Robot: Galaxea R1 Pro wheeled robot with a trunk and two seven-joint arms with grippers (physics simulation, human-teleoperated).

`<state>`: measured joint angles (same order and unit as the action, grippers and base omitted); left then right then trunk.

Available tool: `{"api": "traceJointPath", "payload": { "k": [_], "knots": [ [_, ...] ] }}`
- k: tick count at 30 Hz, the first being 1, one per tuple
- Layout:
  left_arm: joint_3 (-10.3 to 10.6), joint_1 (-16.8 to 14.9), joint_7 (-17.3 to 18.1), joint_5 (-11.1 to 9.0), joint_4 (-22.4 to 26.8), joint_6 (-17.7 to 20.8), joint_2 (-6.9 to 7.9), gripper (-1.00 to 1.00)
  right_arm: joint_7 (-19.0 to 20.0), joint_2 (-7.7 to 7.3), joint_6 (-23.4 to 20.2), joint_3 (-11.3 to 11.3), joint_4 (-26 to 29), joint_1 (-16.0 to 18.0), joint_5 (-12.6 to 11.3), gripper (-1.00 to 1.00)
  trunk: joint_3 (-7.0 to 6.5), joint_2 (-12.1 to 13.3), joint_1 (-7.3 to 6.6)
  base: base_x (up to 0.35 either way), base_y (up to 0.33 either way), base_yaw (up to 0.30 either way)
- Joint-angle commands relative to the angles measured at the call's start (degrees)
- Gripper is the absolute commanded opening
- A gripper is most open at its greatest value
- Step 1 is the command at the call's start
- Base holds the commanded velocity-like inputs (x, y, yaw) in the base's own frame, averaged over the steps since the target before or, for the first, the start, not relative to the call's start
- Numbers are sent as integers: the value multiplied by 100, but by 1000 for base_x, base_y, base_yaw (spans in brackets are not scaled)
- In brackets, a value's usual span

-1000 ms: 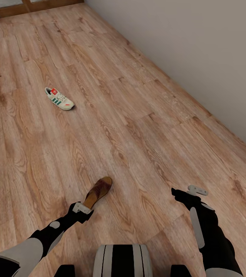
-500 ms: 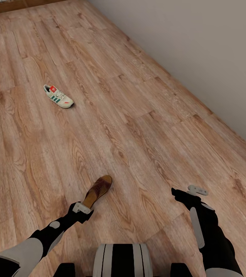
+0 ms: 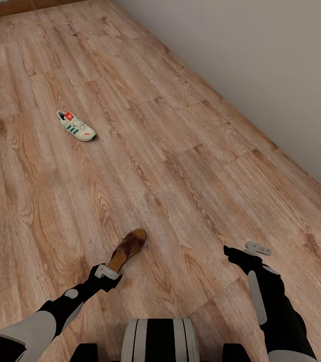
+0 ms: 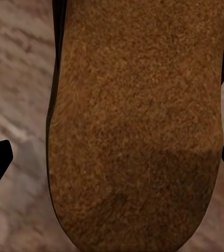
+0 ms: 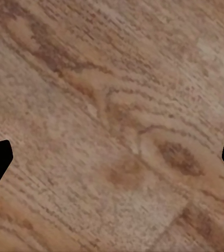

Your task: Pick up the two gym shoes and the two sandals from the corridor floor and place them onto the hallstand (shoe rack) in the corridor, making sure they are on the rack and not on the floor. Arrange them so the two gym shoes are next to each other and the two sandals are next to each other.

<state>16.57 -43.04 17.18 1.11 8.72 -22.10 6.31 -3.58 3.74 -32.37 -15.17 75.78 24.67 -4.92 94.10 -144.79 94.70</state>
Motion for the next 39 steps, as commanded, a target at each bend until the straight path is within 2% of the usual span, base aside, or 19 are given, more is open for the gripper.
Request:
{"api": "traceJointPath", "payload": {
  "k": [1, 2, 3, 39],
  "knots": [
    [12, -2, 4, 12, -2, -23, 2, 100, -38, 3, -24, -4, 7, 2, -53, 100, 3, -1, -1, 0, 0, 0],
    [12, -2, 4, 12, -2, -23, 2, 100, -38, 3, -24, -4, 7, 2, -53, 100, 3, -1, -1, 0, 0, 0],
    [11, -2, 4, 12, -2, -23, 2, -100, -38, 3, -24, -4, 7, 2, -53, 100, 3, -1, -1, 0, 0, 0],
    [4, -2, 4, 3, 7, -23, 2, -100, -38, 3, -24, -4, 7, 2, -52, 100, 3, -1, -1, 0, 0, 0]
  ]
}}
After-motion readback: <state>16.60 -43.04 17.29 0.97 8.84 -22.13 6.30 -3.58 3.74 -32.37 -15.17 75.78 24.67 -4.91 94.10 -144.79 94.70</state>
